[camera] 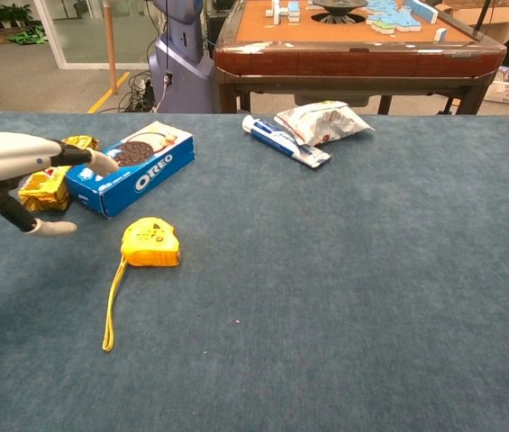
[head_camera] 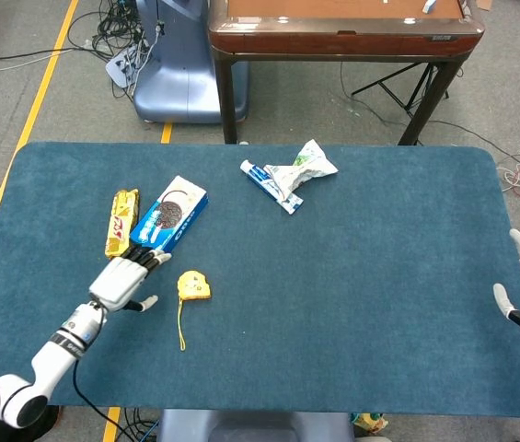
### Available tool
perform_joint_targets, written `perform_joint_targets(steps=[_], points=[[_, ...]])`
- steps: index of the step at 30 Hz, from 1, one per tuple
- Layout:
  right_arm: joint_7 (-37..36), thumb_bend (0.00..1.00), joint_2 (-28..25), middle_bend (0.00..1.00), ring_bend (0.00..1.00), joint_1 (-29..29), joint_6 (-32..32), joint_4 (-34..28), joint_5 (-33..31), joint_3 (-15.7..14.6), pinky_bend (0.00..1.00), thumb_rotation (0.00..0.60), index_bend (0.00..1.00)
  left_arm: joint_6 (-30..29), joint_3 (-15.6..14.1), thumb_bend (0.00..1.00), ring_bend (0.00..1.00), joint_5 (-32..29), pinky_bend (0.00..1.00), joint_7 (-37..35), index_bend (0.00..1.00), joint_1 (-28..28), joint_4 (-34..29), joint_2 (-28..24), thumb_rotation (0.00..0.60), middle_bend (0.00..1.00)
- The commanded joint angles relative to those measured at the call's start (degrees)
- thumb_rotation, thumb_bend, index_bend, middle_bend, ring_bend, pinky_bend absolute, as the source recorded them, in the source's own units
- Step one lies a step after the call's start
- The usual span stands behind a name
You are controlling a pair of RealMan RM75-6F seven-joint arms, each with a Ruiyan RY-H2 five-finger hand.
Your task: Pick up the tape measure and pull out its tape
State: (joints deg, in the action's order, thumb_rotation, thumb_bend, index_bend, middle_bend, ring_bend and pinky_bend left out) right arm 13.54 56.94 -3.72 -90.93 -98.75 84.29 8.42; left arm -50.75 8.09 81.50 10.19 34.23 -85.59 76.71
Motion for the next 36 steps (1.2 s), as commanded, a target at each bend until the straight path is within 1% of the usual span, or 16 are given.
perform_joint_targets(steps=[1,6,10,16,24,27,30,36], points=[[-0.4,0.41,-0.2,0.20,0.08,0.1,0.1,0.0,-0.1,-0.1,0.23,0.600,0.10,1.9,0.4,0.26,0.09,-1.6,0.05,2.0,0.12,2.0,0.6,1.9,0.600,0.15],[-1.4,0.41,-0.4,0.20,0.08,0.5,-0.1,0.2,-0.2,-0.3,0.23,0.600,0.10,5.2,0.5,0.22,0.09,-4.9,0.05,6.0,0.11,4.9,1.3,4.2,0.600,0.15],[-2.6,0.41,-0.8,0.20,0.08,0.9,-0.1,0.2,-0.6,-0.5,0.23,0.600,0.10,7.5,0.6,0.20,0.09,-9.7,0.05,10.8,0.11,7.0,1.2,5.5,0.600,0.15],[-3.9,0.41,-0.9,0.20,0.09,1.6,-0.3,0.6,-0.7,-0.9,0.23,0.600,0.10,7.3,0.3,0.20,0.09,-16.3,0.05,17.1,0.11,8.9,1.3,7.6,0.600,0.15],[-5.4,0.41,-1.0,0.20,0.09,2.2,-0.8,1.3,-0.8,-1.1,0.23,0.600,0.10,7.0,-0.8,0.20,0.09,-21.4,0.05,21.6,0.13,11.2,2.3,9.9,0.600,0.15],[-5.8,0.41,-0.9,0.20,0.09,2.4,-1.0,1.7,-0.7,-1.2,0.23,0.600,0.10,7.4,-1.2,0.20,0.10,-23.2,0.05,22.6,0.16,12.1,1.5,9.6,0.600,0.16],[-6.2,0.41,-0.9,0.20,0.09,2.7,-1.2,1.9,-0.8,-1.2,0.23,0.600,0.10,7.7,-1.9,0.20,0.11,-24.2,0.05,23.2,0.20,12.8,0.0,8.5,0.600,0.19],[-6.7,0.41,-0.7,0.20,0.09,3.1,-1.7,2.2,-0.6,-1.4,0.23,0.600,0.10,8.0,-3.3,0.20,0.13,-24.4,0.05,22.5,0.24,13.3,-3.6,5.8,0.600,0.24]])
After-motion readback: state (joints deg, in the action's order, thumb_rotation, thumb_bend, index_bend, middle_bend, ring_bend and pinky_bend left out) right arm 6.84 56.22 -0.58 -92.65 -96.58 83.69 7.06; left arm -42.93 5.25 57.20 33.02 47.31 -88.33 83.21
